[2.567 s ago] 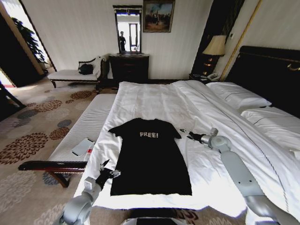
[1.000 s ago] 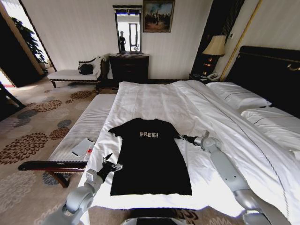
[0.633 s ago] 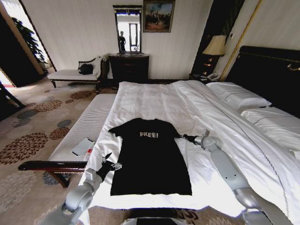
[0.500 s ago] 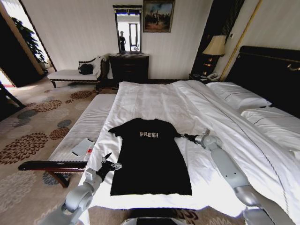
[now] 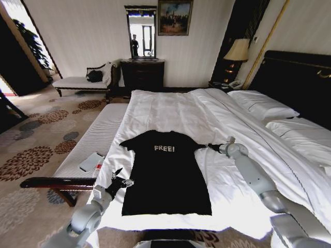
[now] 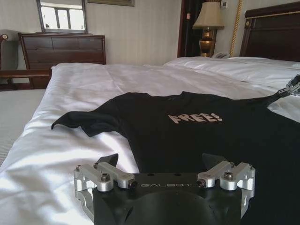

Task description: Fold the clothes on the bed.

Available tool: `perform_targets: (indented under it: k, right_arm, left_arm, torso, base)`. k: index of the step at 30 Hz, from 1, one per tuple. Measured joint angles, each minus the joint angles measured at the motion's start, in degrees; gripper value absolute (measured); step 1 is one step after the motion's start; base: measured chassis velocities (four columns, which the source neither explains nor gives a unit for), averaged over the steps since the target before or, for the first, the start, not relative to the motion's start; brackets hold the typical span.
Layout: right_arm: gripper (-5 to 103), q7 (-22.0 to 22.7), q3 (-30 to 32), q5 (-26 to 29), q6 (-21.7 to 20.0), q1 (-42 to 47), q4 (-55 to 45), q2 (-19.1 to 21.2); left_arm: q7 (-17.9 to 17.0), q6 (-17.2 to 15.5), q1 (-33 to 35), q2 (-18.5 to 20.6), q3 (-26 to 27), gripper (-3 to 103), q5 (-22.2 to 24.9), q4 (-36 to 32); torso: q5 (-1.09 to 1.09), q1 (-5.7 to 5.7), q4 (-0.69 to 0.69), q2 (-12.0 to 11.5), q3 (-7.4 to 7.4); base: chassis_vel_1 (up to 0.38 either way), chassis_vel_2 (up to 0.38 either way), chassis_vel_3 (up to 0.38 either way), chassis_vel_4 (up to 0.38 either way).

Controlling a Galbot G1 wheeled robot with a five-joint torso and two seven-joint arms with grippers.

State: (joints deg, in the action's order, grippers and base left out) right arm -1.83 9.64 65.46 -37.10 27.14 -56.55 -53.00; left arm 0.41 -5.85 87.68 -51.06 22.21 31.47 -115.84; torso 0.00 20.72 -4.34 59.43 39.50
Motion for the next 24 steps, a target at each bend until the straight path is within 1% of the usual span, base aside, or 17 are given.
perform_targets:
  k: [4, 5, 6, 7, 9, 10, 12, 16, 24]
  right_arm:
    - [0, -1.84, -1.30, -2.70, 2.99, -1.12, 0.64, 0.02]
    - [0, -1.84, -1.30, -2.70, 2.99, -1.12, 0.64, 0.02]
    - [0, -2.63, -1.76, -4.01, 3.92, -1.36, 0.87, 0.01]
    - [0, -4.39, -2.69, -6.27, 5.58, -1.74, 1.29, -0.02]
    - [0, -6.34, -3.83, -8.52, 7.18, -2.47, 1.82, -0.19]
    - [0, -6.34, -3.83, -8.52, 7.18, -2.47, 1.82, -0.19]
    - [0, -7.43, -4.87, -10.24, 8.37, -3.52, 2.46, -0.64]
    - [0, -7.61, -5.72, -11.51, 8.60, -4.67, 3.32, -0.99]
    - [0, -7.22, -4.98, -12.76, 7.98, -3.09, 4.00, -0.73]
  left_arm:
    - [0.00, 0.03, -0.03, -0.02, -0.01, 100, 0.00, -0.08]
    - [0.00, 0.03, -0.03, -0.02, -0.01, 100, 0.00, -0.08]
    - [0.00, 0.03, -0.04, 0.00, -0.01, 100, 0.00, -0.09]
    - [0.00, 0.04, -0.05, 0.01, -0.01, 100, 0.00, -0.09]
    - [-0.01, 0.07, -0.05, 0.02, 0.00, 100, 0.00, -0.10]
    - [-0.01, 0.07, -0.05, 0.02, 0.00, 100, 0.00, -0.10]
    - [-0.01, 0.08, 0.03, -0.01, 0.04, 100, 0.00, -0.10]
    - [-0.01, 0.10, 0.12, 0.00, 0.16, 100, 0.00, -0.12]
    - [-0.01, 0.19, 0.04, -0.23, -0.02, 100, -0.01, 0.10]
  torso:
    - [0.00, 0.00, 0.01, 0.00, 0.00]
    - [0.00, 0.00, 0.01, 0.00, 0.00]
    - [-0.01, 0.00, 0.01, 0.00, 0.00]
    - [-0.01, 0.00, 0.01, 0.00, 0.00]
    - [0.00, 0.00, 0.00, 0.00, 0.00]
    - [0.00, 0.00, 0.00, 0.00, 0.00]
    - [0.00, 0.00, 0.01, 0.00, 0.00]
    - [-0.01, 0.00, 0.03, -0.01, 0.00]
    - [0.01, 0.00, -0.01, -0.01, 0.00]
  base:
    - [0.000, 0.000, 0.000, 0.000]
    - [0.000, 0.000, 0.000, 0.000]
    - [0.000, 0.000, 0.000, 0.000]
    - [0.000, 0.000, 0.000, 0.000]
    - [0.000, 0.000, 0.000, 0.000]
    - [0.000, 0.000, 0.000, 0.000]
    - [0.000, 0.000, 0.000, 0.000]
    - [0.000, 0.000, 0.000, 0.000]
    - [0.000, 0.000, 0.000, 0.000]
